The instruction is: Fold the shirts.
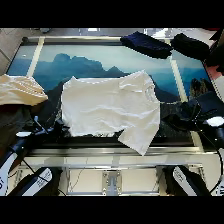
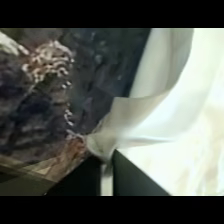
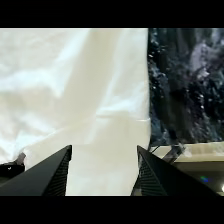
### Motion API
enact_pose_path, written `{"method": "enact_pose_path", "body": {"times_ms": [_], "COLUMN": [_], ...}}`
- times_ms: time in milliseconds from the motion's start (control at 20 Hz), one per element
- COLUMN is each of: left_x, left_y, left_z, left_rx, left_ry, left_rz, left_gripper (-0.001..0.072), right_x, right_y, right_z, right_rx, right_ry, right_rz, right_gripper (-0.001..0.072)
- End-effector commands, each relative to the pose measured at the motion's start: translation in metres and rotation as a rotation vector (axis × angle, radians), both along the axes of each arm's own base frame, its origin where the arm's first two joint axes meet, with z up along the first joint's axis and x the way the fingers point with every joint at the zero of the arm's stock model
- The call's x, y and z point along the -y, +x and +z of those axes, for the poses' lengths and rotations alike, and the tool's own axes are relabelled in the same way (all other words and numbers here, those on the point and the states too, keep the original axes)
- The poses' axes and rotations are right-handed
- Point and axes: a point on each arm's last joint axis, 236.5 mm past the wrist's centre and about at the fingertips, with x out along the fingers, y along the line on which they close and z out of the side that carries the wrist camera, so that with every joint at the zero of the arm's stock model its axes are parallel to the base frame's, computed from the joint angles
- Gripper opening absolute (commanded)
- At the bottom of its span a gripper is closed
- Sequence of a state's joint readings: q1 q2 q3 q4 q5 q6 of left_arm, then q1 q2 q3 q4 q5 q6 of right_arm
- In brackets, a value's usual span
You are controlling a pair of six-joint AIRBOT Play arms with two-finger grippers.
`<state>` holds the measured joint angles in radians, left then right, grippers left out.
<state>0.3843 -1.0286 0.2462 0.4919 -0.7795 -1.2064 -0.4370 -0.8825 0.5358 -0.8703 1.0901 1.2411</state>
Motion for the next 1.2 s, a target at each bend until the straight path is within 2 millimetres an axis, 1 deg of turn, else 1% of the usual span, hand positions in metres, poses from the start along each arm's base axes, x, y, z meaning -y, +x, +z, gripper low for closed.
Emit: {"method": "enact_pose_path", "body": {"times_ms": [0, 150, 300, 400, 500, 600, 650, 700, 850, 950, 1100, 1150], "left_x": [0.005, 0.002, 0.002, -0.004, -0.008, -0.011, -0.01, -0.008, -0.007, -0.008, -0.011, -0.013], "left_y": [0.004, 0.011, 0.021, 0.023, 0.021, 0.016, 0.014, 0.012, 0.011, 0.012, 0.014, 0.015], "left_z": [0.0, 0.009, 0.035, 0.053, 0.065, 0.069, 0.07, 0.07, 0.07, 0.07, 0.069, 0.07], "left_rx": [0.009, 0.036, 0.116, 0.175, 0.214, 0.226, 0.223, 0.219, 0.218, 0.218, 0.223, 0.226], "left_ry": [-0.005, 0.003, 0.015, 0.046, 0.069, 0.097, 0.098, 0.093, 0.089, 0.092, 0.104, 0.11], "left_rz": [-0.001, -0.004, -0.028, -0.034, -0.04, -0.063, -0.071, -0.08, -0.085, -0.082, -0.07, -0.065], "left_gripper": [0.0015, 0.0015, 0.0015, 0.0014, 0.0014, 0.0014, 0.0014, 0.0014, 0.0014, 0.0014, 0.0014, 0.0014], "right_x": [-0.006, -0.005, -0.001, -0.001, -0.006, -0.012, -0.011, -0.01, -0.015, -0.025, -0.046, -0.055], "right_y": [0.002, 0.001, -0.008, -0.018, -0.03, -0.043, -0.042, -0.036, -0.014, -0.004, 0.005, 0.008], "right_z": [0.0, -0.001, -0.008, -0.015, -0.03, -0.055, -0.066, -0.072, -0.077, -0.082, -0.091, -0.09], "right_rx": [0.01, 0.006, -0.025, -0.062, -0.104, -0.159, -0.163, -0.153, -0.104, -0.092, -0.088, -0.09], "right_ry": [-0.006, -0.014, -0.052, -0.06, -0.036, -0.003, 0.001, 0.014, 0.08, 0.131, 0.183, 0.203], "right_rz": [0.02, 0.023, 0.051, 0.072, 0.062, 0.032, -0.004, -0.038, -0.081, -0.089, -0.06, -0.047], "right_gripper": [0.0451, 0.0451, 0.0451, 0.0452, 0.0452, 0.0453, 0.0453, 0.0453, 0.0453, 0.0453, 0.045, 0.0365]}}
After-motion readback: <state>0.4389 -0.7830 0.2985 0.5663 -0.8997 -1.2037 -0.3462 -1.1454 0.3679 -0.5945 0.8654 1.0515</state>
